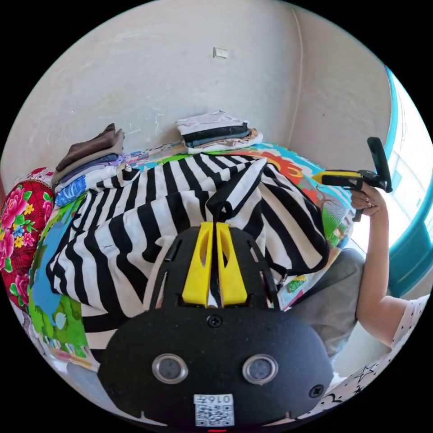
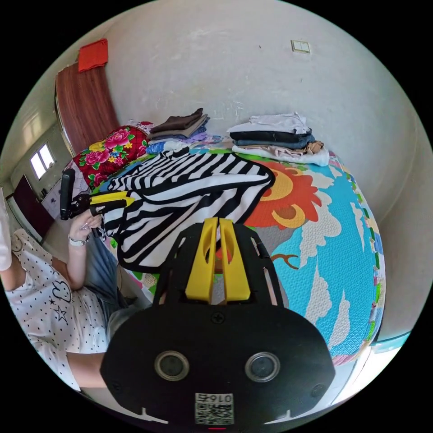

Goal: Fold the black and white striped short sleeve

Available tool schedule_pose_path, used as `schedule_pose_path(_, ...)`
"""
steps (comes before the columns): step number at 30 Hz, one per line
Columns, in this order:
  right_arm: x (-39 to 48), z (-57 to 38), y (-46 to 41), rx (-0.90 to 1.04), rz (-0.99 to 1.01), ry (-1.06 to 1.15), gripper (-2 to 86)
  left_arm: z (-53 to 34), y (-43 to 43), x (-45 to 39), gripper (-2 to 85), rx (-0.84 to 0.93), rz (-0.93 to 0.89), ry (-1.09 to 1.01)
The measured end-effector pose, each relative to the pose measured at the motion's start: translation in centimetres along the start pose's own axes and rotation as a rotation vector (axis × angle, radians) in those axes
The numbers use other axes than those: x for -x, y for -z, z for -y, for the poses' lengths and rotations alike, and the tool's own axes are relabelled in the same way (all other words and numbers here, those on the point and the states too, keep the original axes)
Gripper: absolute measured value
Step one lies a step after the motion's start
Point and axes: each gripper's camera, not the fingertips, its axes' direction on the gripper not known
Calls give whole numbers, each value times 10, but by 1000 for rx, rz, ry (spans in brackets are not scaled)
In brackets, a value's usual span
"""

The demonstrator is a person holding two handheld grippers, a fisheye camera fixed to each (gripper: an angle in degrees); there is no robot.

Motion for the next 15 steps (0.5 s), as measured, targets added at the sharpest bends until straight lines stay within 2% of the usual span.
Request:
schedule_pose_path(4,3,0,-16,3,0,7,5,1,7,-20,-9,-43,-221,-108)
schedule_pose_path(8,-7,2,-37,-4,-62,-104,21,0,9,-28,-10,-54,-293,-148)
schedule_pose_path(11,-14,6,-57,5,-93,-159,50,-1,7,-31,-10,-49,-414,-165)
schedule_pose_path(15,-5,16,-95,66,-252,-123,72,-3,10,-22,-10,-110,-539,-122)
